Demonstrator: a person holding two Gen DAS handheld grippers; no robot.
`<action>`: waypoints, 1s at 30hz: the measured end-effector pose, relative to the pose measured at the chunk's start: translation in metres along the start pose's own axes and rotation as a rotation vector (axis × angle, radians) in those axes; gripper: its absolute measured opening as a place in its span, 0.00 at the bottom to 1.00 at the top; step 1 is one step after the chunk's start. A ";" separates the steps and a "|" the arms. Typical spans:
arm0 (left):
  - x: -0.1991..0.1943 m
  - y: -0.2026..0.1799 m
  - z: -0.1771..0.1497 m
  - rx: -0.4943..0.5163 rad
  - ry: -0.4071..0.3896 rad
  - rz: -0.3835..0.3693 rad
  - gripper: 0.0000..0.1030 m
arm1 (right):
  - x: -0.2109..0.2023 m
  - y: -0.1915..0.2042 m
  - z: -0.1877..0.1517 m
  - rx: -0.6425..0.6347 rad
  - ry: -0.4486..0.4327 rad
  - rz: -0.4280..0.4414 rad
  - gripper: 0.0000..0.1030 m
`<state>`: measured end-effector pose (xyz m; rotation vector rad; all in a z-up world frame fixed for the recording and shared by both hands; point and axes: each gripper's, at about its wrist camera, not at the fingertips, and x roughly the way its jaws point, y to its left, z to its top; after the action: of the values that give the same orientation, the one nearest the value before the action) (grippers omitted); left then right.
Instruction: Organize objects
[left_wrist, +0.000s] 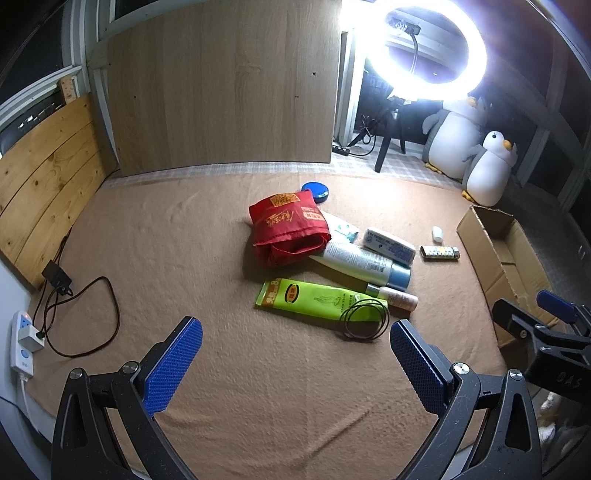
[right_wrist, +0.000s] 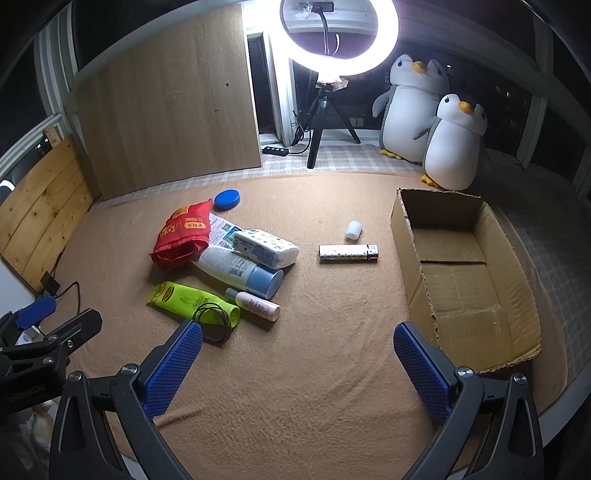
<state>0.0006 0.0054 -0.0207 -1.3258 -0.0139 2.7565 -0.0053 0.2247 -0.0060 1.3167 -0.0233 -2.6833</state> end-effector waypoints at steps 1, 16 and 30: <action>0.003 0.000 0.001 0.003 0.002 0.002 1.00 | 0.001 -0.001 0.000 0.003 -0.003 0.001 1.00; 0.074 -0.021 0.001 0.075 0.107 -0.042 0.84 | 0.028 -0.023 -0.009 0.064 0.078 0.039 1.00; 0.135 -0.042 -0.008 0.100 0.228 -0.117 0.70 | 0.035 -0.034 -0.017 0.067 0.113 0.038 0.99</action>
<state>-0.0744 0.0573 -0.1292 -1.5499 0.0583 2.4622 -0.0174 0.2547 -0.0464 1.4697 -0.1249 -2.5937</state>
